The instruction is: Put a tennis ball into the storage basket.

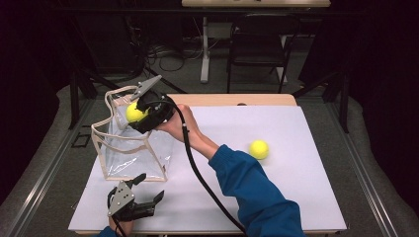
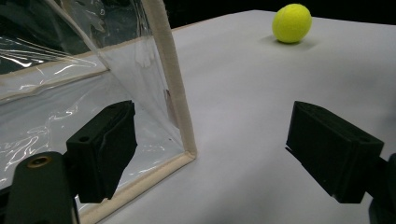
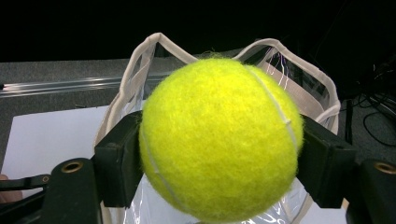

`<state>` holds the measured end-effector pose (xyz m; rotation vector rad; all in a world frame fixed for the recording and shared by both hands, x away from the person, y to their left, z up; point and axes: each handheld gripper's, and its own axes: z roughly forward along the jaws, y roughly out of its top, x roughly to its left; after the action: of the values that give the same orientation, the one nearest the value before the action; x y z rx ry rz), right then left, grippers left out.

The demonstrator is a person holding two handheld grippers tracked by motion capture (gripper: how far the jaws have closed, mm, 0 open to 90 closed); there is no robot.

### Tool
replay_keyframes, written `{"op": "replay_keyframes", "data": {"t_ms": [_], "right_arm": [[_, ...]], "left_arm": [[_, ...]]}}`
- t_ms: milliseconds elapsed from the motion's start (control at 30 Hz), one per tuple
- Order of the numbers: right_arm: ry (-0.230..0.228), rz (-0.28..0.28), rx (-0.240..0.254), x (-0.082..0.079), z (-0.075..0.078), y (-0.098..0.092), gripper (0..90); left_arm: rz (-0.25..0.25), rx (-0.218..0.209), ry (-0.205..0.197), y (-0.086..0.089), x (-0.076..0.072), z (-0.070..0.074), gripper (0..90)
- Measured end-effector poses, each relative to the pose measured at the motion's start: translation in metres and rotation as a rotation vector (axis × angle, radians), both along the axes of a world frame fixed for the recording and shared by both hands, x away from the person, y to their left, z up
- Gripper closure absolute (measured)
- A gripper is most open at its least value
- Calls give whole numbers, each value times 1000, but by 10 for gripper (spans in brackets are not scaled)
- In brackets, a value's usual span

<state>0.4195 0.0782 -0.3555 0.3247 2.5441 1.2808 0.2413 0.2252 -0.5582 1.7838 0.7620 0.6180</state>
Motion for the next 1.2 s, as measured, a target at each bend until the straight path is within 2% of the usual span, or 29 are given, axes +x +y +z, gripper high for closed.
{"op": "replay_keyframes", "data": {"t_ms": [1000, 1067, 1200], "right_arm": [[52, -13, -34, 5, -9, 10, 246], [63, -15, -46, 5, -10, 11, 203], [74, -6, -21, 4, -7, 8, 136]], "left_arm": [[0, -2, -1, 0, 0, 0, 160], [2, -2, -2, 0, 0, 0, 161], [-1, -1, 0, 0, 0, 0, 161]]}}
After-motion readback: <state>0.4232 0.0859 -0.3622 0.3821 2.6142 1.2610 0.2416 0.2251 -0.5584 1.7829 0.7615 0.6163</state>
